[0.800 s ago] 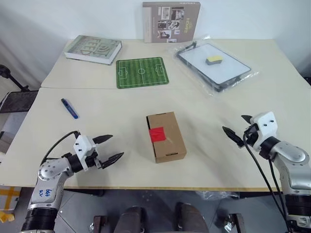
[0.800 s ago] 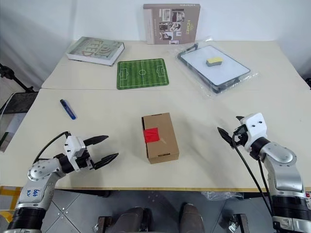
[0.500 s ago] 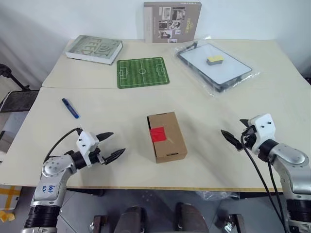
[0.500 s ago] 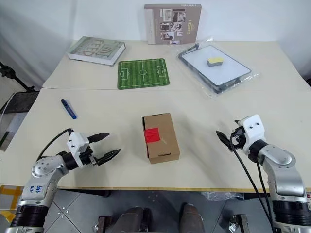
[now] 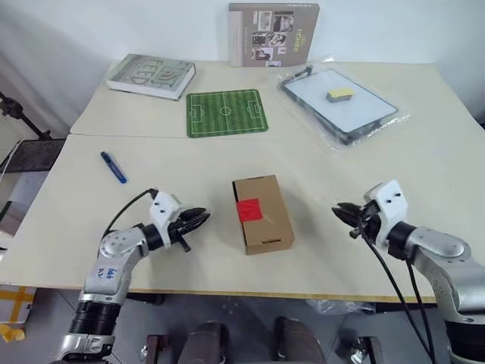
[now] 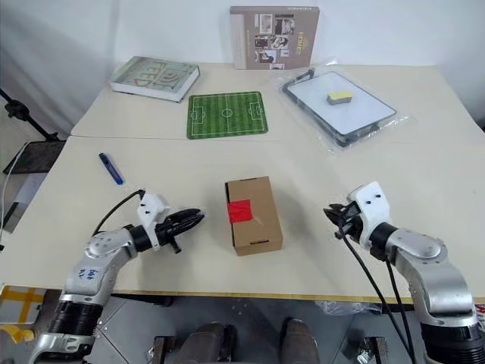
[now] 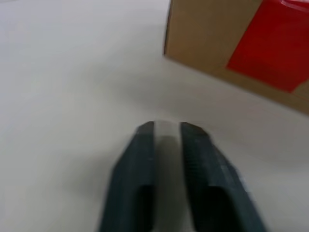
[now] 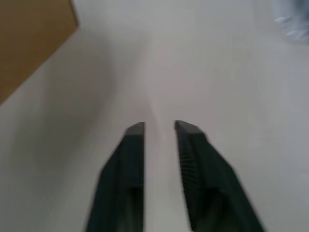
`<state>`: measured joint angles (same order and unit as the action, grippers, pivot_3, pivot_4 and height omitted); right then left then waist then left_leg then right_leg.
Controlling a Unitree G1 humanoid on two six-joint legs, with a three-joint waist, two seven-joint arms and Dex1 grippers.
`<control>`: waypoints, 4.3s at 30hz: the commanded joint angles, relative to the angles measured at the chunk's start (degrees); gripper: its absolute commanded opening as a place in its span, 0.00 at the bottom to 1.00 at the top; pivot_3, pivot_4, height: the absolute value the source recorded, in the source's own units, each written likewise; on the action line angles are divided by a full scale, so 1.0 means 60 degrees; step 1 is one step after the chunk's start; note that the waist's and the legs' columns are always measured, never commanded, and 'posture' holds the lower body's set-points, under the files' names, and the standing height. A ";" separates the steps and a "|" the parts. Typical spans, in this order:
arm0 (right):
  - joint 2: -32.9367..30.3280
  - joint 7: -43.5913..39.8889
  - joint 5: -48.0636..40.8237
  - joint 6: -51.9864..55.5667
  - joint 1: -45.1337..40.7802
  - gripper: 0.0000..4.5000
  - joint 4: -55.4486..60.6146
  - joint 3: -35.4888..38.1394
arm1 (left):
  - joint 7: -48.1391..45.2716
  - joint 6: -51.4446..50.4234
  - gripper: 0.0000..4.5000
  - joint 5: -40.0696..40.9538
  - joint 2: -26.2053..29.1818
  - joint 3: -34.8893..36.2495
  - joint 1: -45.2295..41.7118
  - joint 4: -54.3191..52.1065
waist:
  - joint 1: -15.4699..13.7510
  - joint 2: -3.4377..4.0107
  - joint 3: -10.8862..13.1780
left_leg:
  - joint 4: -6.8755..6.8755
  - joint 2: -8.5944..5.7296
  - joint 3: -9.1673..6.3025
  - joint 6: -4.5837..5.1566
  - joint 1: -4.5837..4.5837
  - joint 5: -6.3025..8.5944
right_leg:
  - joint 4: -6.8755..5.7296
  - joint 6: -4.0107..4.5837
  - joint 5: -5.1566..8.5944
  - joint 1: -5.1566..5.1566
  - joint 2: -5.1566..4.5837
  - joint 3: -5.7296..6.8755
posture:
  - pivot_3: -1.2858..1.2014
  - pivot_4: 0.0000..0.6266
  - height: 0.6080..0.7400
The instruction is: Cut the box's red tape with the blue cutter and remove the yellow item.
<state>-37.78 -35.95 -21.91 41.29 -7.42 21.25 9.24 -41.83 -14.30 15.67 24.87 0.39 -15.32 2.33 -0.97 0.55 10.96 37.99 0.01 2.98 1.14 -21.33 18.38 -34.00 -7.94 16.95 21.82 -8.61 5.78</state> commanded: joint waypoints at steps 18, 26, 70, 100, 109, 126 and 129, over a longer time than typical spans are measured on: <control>0.0047 -0.0362 -0.0448 0.0809 -0.1471 0.00 0.0466 -0.1303 | 0.0022 0.1314 0.00 -0.0489 -0.1208 -0.0622 -0.1919 0.1966 | -0.0068 -0.0004 0.0001 | 0.0021 -0.0026 -0.0002 0.0002 -0.0014 0.0000 | 0.0001 -0.0001 0.0000 0.0003 0.0005 0.0009 | 0.52 0.24 1.00; 0.0007 -0.0643 -0.0824 0.1662 -0.2197 0.00 0.0826 -0.1967 | -0.0460 0.2660 0.00 -0.0935 -0.2212 -0.1187 -0.3304 0.4174 | -0.0089 -0.0017 0.0001 | 0.0037 -0.0044 0.0006 0.0004 -0.0038 0.0001 | 0.0002 -0.0006 -0.0003 0.0003 0.0006 0.0036 | 0.52 0.24 1.00; 0.1119 -0.4270 0.2578 -0.3678 -0.7896 0.00 -0.9068 -0.3547 | 0.1213 -0.4031 0.00 0.2282 -0.1410 -0.0528 0.1223 -0.3481 | 0.0177 -0.0052 0.0021 | 0.0181 0.0005 -0.0014 0.0007 -0.0147 0.0000 | -0.0137 0.0011 -0.0017 0.0125 -0.0008 0.0033 | 0.52 0.24 1.00; -0.1830 -0.2762 -0.0568 0.4617 -0.0898 0.00 0.3266 -0.0543 | -0.0869 -0.1184 0.00 0.0315 -0.2182 -0.1886 -0.2068 0.1480 | -0.0115 -0.0063 0.0018 | 0.0184 -0.0033 -0.0012 0.0006 -0.0152 0.0007 | -0.0112 0.0006 -0.0021 0.0118 -0.0006 0.0042 | 0.52 0.24 1.00; -0.2038 -0.2204 -0.0702 0.4337 -0.0425 0.00 0.3151 -0.0202 | -0.1138 -0.0434 0.00 -0.0138 -0.2375 -0.1703 -0.2505 0.2532 | -0.0151 -0.0064 0.0017 | 0.0187 -0.0038 -0.0013 0.0011 -0.0151 0.0005 | -0.0113 0.0003 -0.0023 0.0114 -0.0008 0.0041 | 0.52 0.24 1.00; -0.3633 -0.2607 -0.0245 0.1817 0.0590 0.04 0.1035 0.0945 | -0.0326 -0.0589 0.04 -0.0147 -0.1069 -0.0347 -0.2819 0.1919 | -0.0080 -0.0077 0.0024 | 0.0188 -0.0035 -0.0010 0.0020 -0.0151 0.0005 | -0.0114 -0.0001 -0.0026 0.0114 -0.0003 0.0041 | 0.52 0.24 1.00; -0.3423 -0.2150 -0.0199 0.1235 -0.0641 0.21 0.0061 0.1249 | 0.0295 -0.0419 0.20 -0.0109 -0.0631 0.0307 -0.2512 0.1222 | -0.0011 -0.0083 0.0031 | 0.0189 -0.0032 -0.0007 0.0023 -0.0147 0.0002 | -0.0120 0.0000 -0.0027 0.0115 -0.0004 0.0036 | 0.52 0.24 1.00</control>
<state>-58.30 -50.25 -23.39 51.31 -8.34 22.67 13.20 -41.91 -18.19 15.07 20.13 -0.46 -30.45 13.61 -1.03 0.05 11.15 39.13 -0.11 2.98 1.27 -22.21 18.39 -34.73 -7.93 16.77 22.55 -8.63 5.95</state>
